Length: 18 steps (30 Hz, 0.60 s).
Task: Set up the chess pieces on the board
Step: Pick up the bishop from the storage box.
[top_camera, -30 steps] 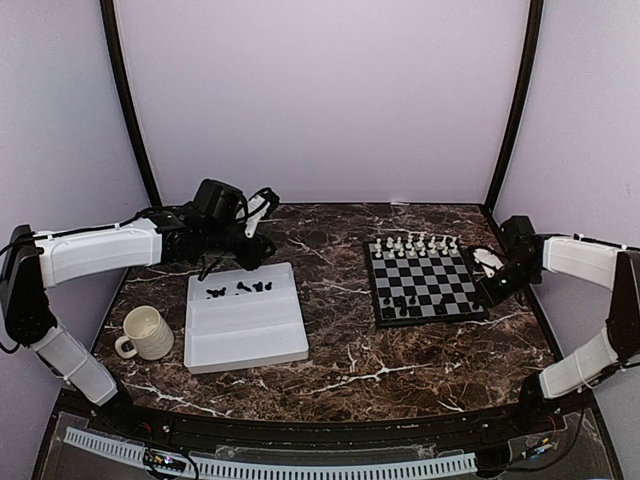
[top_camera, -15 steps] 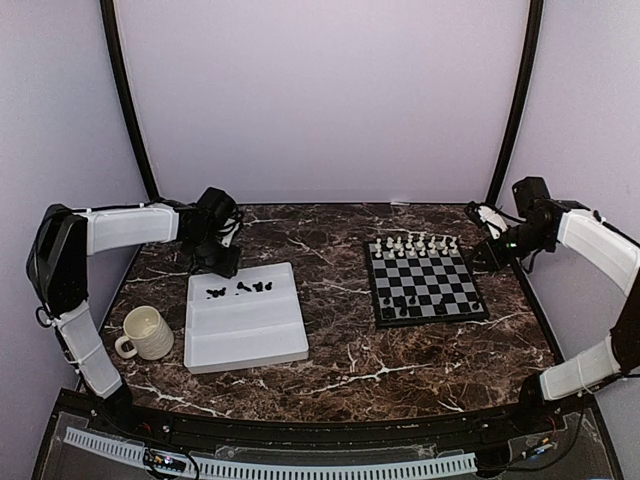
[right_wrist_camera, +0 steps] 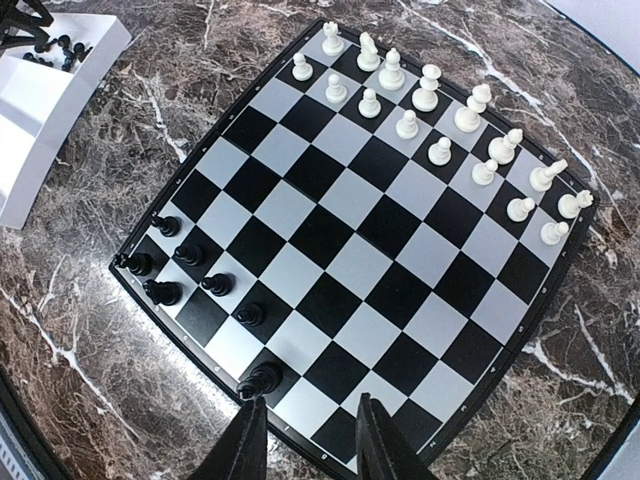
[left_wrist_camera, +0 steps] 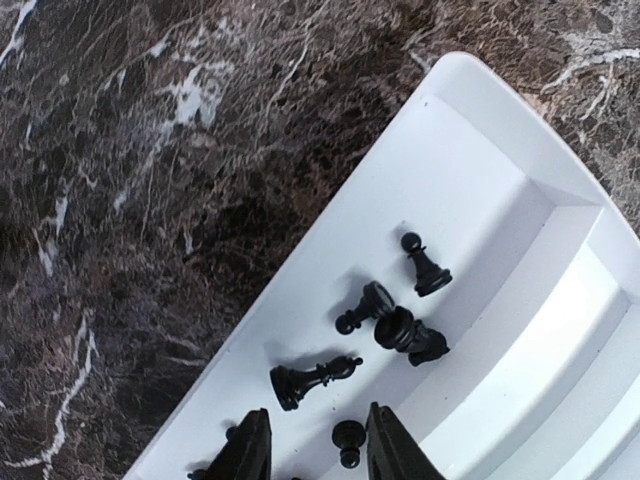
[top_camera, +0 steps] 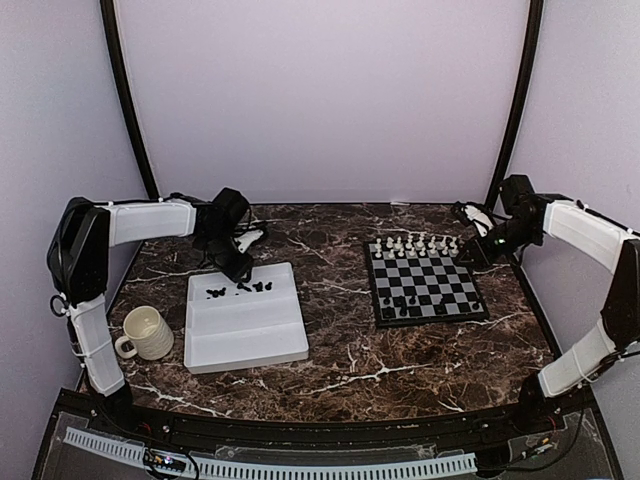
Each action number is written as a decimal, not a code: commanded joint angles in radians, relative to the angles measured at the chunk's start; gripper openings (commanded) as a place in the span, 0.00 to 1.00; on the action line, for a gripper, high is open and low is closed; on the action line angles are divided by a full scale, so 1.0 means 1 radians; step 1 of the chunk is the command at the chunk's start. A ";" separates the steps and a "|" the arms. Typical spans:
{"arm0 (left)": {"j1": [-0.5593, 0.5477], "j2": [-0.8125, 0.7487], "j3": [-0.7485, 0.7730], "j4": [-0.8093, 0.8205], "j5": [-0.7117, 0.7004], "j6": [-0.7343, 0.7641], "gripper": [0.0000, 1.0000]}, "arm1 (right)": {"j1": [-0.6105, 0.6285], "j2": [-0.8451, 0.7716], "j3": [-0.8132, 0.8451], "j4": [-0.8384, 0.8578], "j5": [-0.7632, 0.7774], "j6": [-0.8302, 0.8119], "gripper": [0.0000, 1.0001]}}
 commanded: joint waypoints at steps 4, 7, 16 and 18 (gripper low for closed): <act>0.001 0.034 0.052 -0.052 0.084 0.259 0.38 | 0.005 0.020 0.048 -0.010 -0.051 -0.023 0.32; 0.002 0.063 0.037 -0.051 0.093 0.298 0.39 | 0.005 0.019 0.048 -0.021 -0.046 -0.037 0.32; 0.010 0.112 0.023 -0.036 0.010 0.344 0.39 | 0.005 0.008 0.003 -0.010 -0.055 -0.026 0.32; 0.011 0.099 -0.003 -0.029 0.014 0.348 0.40 | 0.005 0.002 -0.008 -0.005 -0.056 -0.024 0.32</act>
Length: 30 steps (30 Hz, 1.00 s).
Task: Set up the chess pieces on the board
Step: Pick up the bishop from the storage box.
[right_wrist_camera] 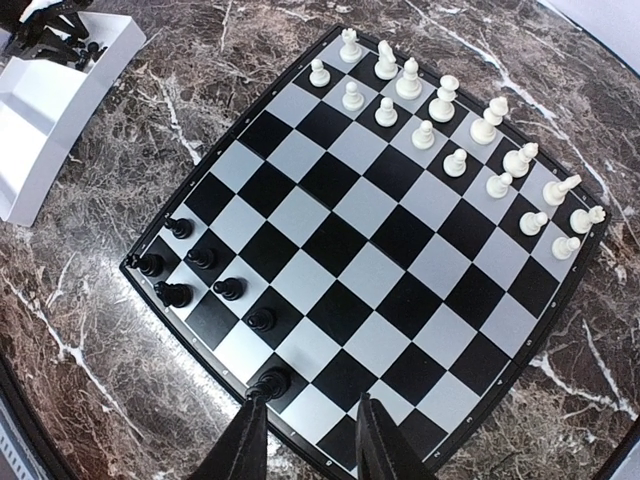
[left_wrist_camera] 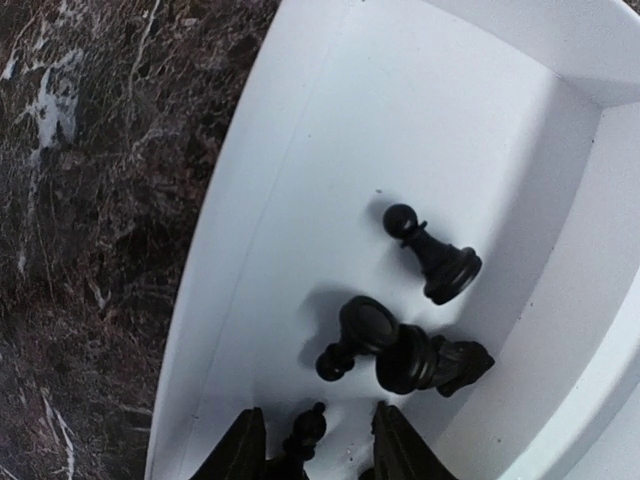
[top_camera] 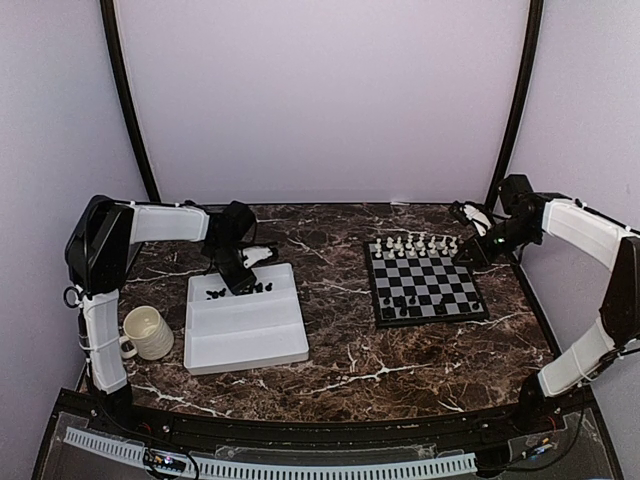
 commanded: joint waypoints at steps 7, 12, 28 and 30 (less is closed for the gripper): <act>0.007 -0.083 -0.087 -0.007 -0.011 0.026 0.42 | 0.005 -0.011 -0.023 0.003 -0.032 0.011 0.32; 0.009 -0.072 -0.123 0.002 -0.062 0.000 0.41 | 0.005 -0.006 -0.026 0.006 -0.049 0.022 0.32; 0.003 -0.023 -0.090 -0.148 -0.058 -0.151 0.21 | 0.019 -0.021 -0.009 -0.012 -0.059 0.047 0.31; 0.001 -0.020 -0.103 -0.151 -0.060 -0.170 0.17 | 0.026 -0.023 -0.007 -0.012 -0.059 0.053 0.31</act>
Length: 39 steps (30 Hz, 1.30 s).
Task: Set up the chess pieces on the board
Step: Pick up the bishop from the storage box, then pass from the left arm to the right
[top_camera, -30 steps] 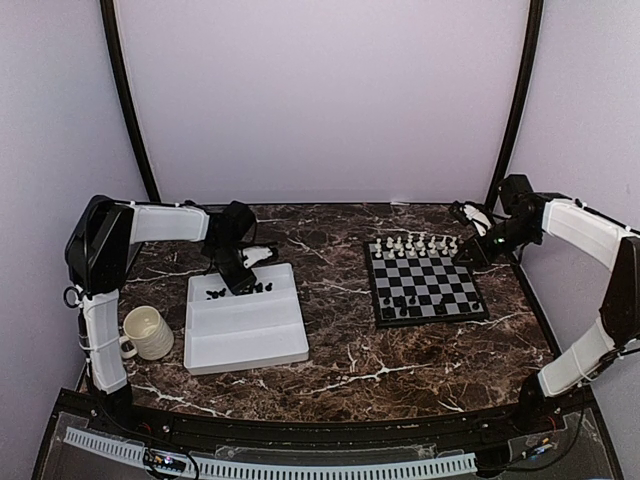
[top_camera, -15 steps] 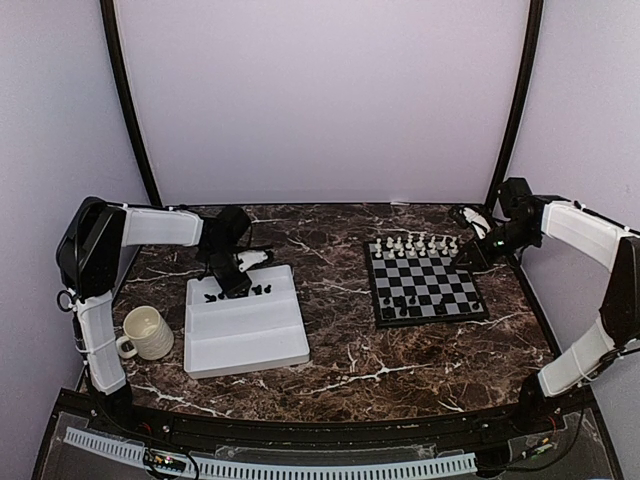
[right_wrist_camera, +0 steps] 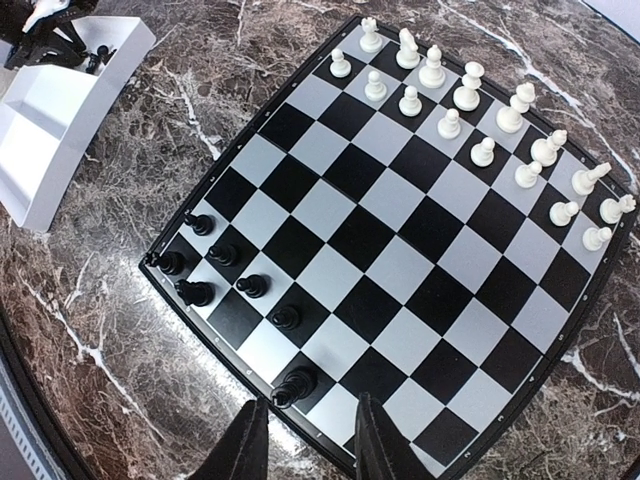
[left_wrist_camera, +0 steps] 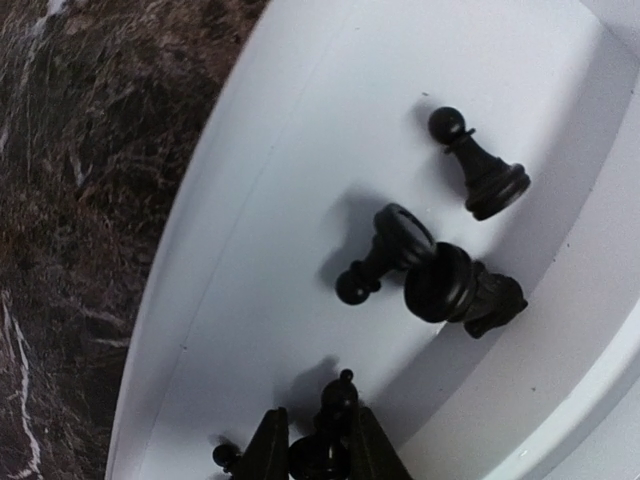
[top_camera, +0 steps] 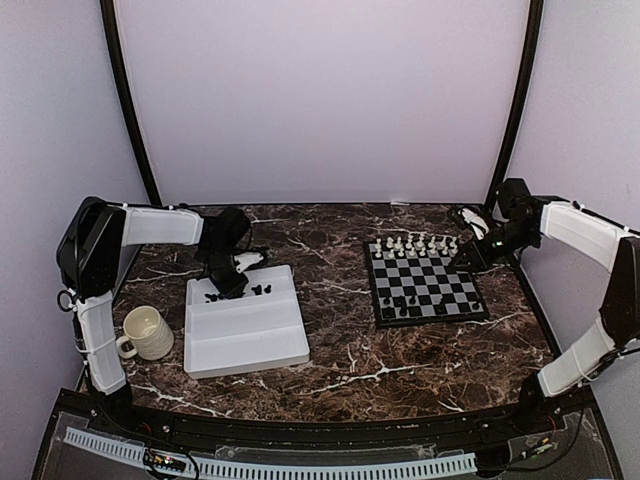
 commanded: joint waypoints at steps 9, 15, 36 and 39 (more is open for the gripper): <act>-0.014 -0.081 0.033 -0.116 0.067 -0.115 0.04 | 0.051 -0.009 0.105 -0.041 -0.057 0.037 0.31; -0.020 -0.297 -0.019 0.023 0.155 -0.101 0.02 | 0.124 0.056 0.193 0.056 -0.140 0.144 0.32; -0.256 -0.458 -0.179 0.441 0.545 -0.146 0.04 | 0.584 0.496 0.691 -0.029 -0.355 0.316 0.38; -0.267 -0.455 -0.190 0.455 0.560 -0.152 0.04 | 0.602 0.513 0.708 -0.019 -0.379 0.342 0.39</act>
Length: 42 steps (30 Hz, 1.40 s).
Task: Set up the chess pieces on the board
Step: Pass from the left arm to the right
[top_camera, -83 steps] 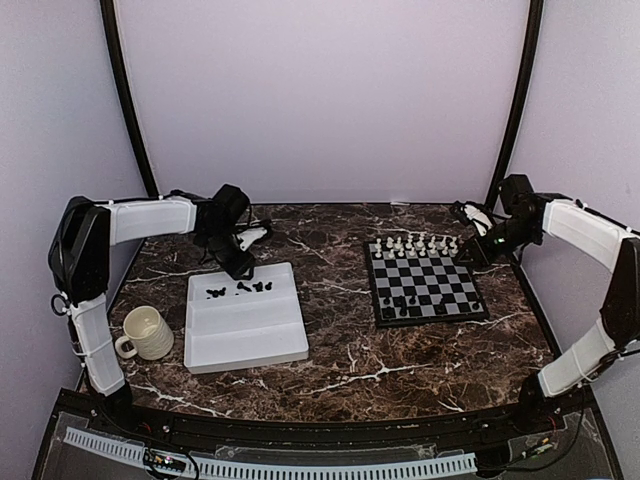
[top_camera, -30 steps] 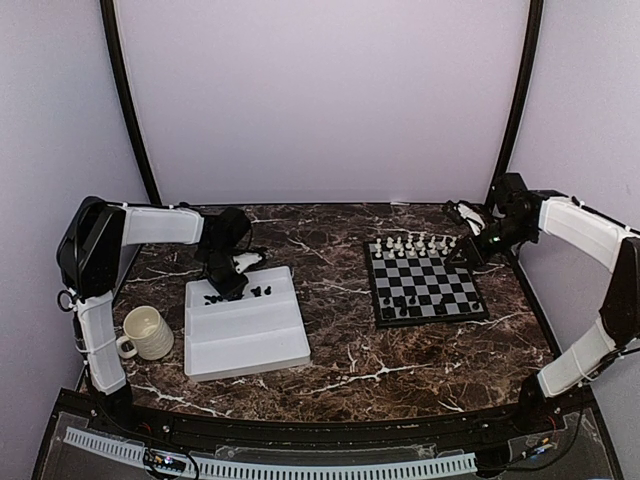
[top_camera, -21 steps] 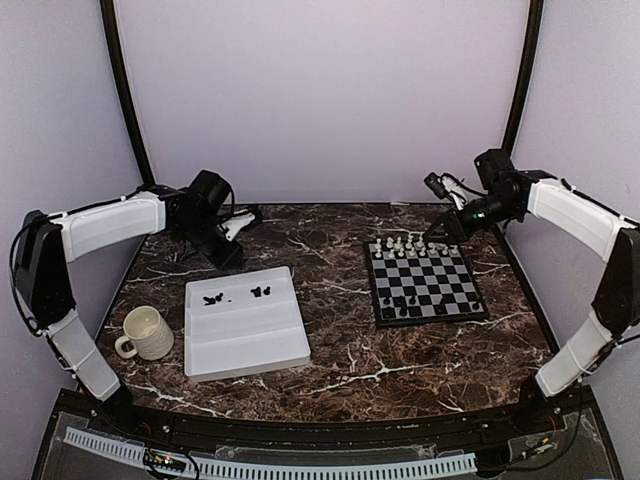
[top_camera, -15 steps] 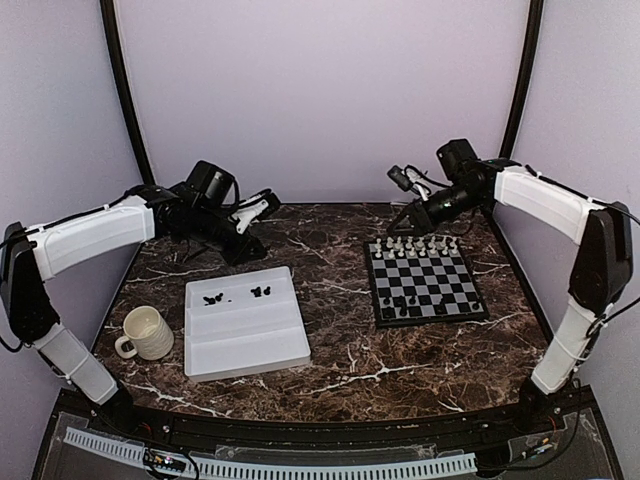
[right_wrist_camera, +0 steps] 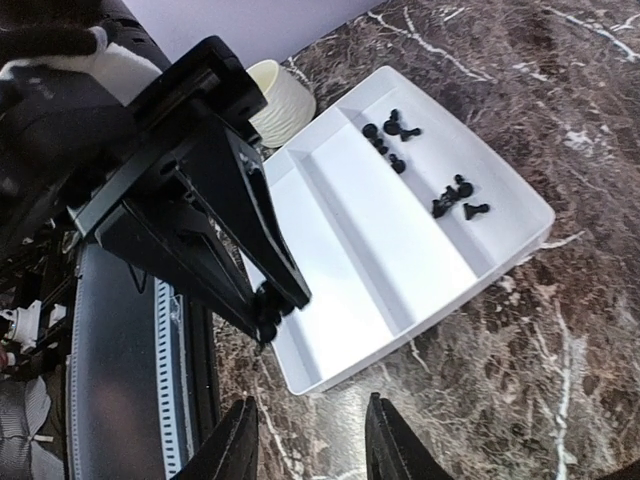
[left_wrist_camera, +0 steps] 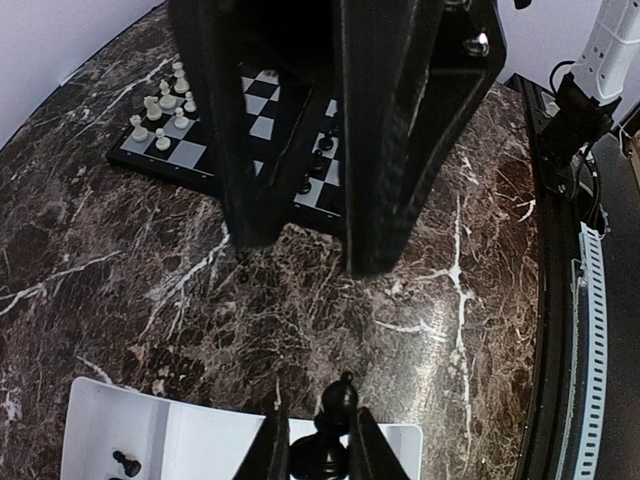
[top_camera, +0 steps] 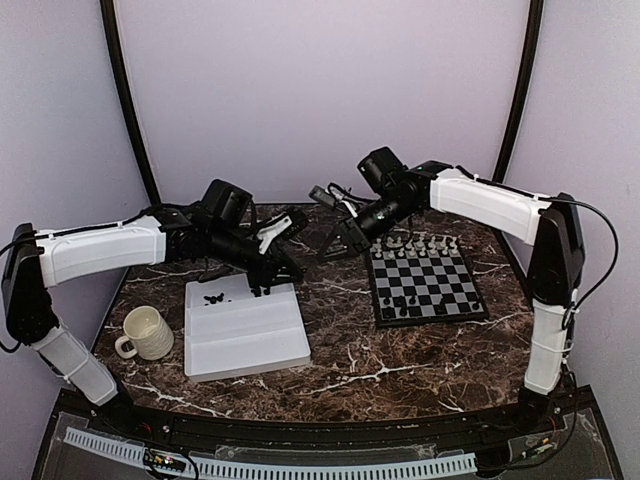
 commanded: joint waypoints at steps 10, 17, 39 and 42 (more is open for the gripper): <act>-0.022 -0.010 -0.023 0.076 0.084 -0.028 0.05 | 0.052 0.061 0.060 -0.003 -0.106 0.061 0.39; -0.021 -0.007 -0.027 0.081 0.076 -0.029 0.05 | 0.061 0.070 0.055 -0.011 -0.188 0.060 0.37; -0.022 -0.018 -0.053 0.119 0.039 -0.051 0.09 | 0.066 0.091 0.042 0.015 -0.142 0.087 0.02; -0.021 -0.029 -0.072 0.145 -0.054 -0.061 0.27 | 0.063 0.074 0.043 -0.003 -0.089 0.058 0.00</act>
